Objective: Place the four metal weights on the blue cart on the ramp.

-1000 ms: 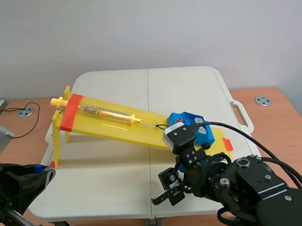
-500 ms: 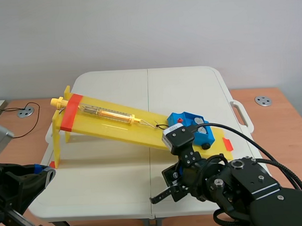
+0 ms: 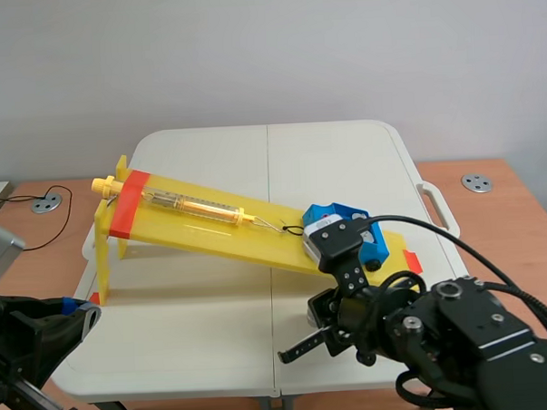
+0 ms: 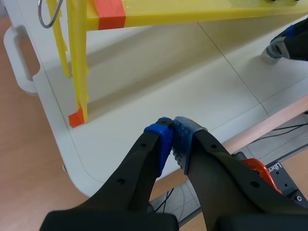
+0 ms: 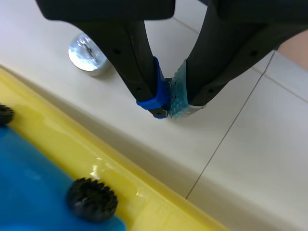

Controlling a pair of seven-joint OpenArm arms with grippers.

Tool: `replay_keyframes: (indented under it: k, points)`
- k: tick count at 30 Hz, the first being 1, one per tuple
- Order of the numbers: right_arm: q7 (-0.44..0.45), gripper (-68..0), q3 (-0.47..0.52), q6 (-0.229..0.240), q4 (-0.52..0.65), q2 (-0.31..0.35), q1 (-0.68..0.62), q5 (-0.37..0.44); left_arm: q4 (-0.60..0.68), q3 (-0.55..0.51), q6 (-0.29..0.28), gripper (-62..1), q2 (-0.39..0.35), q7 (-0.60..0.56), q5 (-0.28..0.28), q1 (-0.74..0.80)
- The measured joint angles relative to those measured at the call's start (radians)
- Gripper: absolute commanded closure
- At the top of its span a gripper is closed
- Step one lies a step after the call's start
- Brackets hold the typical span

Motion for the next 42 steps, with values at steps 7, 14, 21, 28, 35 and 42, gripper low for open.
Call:
replay_keyframes:
  k: [7, 14, 21, 28, 35, 42]
  points:
    - [-0.106, -0.7, 0.073, 0.002, 0.336, 0.099, -0.136, 0.083, 0.000, 0.000, 0.000, -3.0, 0.000, 0.000, 0.000, 0.000]
    - [-0.200, -0.7, 0.222, 0.025, 0.567, 0.161, -0.267, 0.171, 0.000, 0.000, 0.000, -3.0, 0.000, 0.000, 0.000, 0.000]
    - [-0.282, -0.7, 0.406, 0.031, 0.696, 0.164, -0.319, 0.241, 0.000, 0.000, 0.000, -3.0, 0.000, 0.000, 0.000, 0.000]
    - [-0.282, -0.8, 0.469, 0.031, 0.681, 0.164, -0.249, 0.243, 0.000, 0.000, 0.000, -3.0, 0.000, 0.000, 0.000, 0.000]
    - [-0.270, -0.9, 0.389, 0.021, 0.541, 0.143, -0.093, 0.166, 0.000, 0.000, 0.000, -3.0, 0.000, 0.000, 0.000, 0.000]
    - [-0.262, -0.9, 0.298, -0.004, 0.393, 0.070, 0.028, 0.091, 0.000, 0.000, 0.000, -3.0, 0.000, 0.000, 0.000, 0.000]
